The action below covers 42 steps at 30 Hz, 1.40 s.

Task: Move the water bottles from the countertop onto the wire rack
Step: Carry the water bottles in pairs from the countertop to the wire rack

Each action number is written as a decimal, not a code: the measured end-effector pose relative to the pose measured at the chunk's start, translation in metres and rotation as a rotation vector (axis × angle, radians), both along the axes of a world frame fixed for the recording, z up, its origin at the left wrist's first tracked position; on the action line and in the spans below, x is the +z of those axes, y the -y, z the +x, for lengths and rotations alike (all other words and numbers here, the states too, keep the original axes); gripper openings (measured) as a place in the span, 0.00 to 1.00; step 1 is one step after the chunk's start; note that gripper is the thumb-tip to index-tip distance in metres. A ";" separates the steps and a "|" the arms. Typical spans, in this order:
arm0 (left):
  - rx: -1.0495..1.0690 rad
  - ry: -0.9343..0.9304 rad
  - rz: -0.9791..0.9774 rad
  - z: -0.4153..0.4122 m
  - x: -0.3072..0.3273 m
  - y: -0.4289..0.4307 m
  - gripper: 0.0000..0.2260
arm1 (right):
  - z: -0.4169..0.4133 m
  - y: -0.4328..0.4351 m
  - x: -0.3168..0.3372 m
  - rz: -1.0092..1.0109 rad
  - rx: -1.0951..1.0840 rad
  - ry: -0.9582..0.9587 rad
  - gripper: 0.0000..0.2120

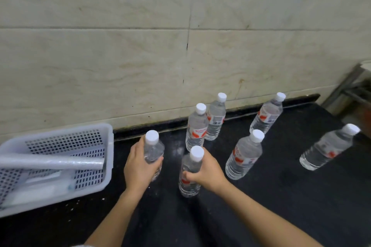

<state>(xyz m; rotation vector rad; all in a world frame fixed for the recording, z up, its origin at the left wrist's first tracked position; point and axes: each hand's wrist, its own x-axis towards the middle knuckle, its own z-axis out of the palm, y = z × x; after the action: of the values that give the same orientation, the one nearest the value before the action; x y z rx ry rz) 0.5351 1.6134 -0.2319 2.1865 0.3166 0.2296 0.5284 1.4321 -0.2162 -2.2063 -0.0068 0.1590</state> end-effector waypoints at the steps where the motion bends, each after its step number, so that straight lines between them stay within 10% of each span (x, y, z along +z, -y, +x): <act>1: -0.009 -0.015 0.004 -0.011 0.003 0.005 0.36 | -0.007 0.008 0.001 -0.019 0.008 -0.001 0.28; 29: -0.684 -0.018 -0.175 -0.290 0.021 0.419 0.34 | -0.380 0.418 0.037 -0.090 -0.585 0.046 0.28; 42: -0.887 -0.046 -0.152 -0.299 -0.005 0.615 0.34 | -0.429 0.588 0.036 -0.058 -0.824 0.015 0.26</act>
<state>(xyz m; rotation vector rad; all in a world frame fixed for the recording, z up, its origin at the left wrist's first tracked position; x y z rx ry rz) 0.2362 0.9982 -0.2366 1.9779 -0.5952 -0.3287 0.0997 0.8444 -0.1807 -2.0909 0.8888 -0.3195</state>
